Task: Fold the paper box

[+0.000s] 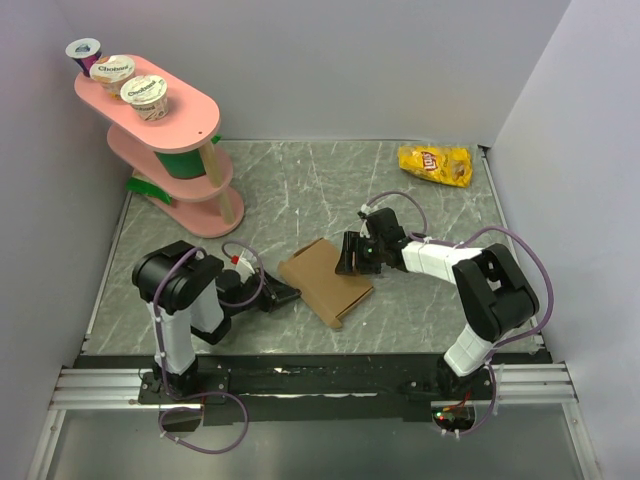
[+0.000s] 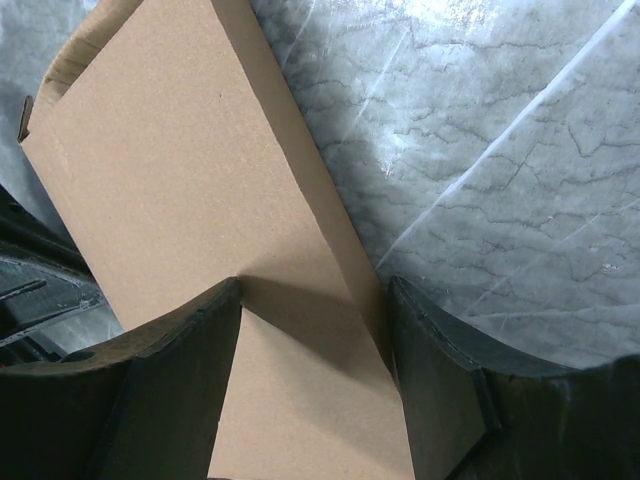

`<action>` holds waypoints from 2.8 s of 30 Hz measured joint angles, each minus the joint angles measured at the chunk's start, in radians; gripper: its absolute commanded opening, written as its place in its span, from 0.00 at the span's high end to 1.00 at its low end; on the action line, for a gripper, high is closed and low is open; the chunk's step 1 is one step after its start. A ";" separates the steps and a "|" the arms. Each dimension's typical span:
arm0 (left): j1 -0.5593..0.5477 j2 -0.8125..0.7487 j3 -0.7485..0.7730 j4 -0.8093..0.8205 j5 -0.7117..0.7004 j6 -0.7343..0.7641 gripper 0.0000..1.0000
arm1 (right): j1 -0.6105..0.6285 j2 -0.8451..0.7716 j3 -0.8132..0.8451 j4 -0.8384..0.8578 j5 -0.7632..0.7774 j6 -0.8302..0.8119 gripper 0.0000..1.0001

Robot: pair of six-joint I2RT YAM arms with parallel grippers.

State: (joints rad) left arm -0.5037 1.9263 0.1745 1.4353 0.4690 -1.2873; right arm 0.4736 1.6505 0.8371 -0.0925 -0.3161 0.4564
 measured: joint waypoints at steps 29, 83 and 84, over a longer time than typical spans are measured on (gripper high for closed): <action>-0.117 -0.078 0.205 -0.330 -0.190 0.167 0.83 | 0.020 -0.103 -0.038 0.014 0.144 -0.143 0.00; 0.230 -0.460 0.209 -0.787 -0.118 0.505 0.13 | -0.100 0.237 0.266 -0.180 -0.453 -0.278 0.00; 0.232 -0.435 0.226 -0.780 -0.106 0.514 0.18 | -0.098 0.233 0.266 -0.183 -0.448 -0.282 0.00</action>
State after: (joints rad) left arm -0.2714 1.4918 0.4007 0.6548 0.3626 -0.7731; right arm 0.3752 1.8835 1.1034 -0.2756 -0.7639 0.1745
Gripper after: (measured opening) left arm 0.901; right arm 0.969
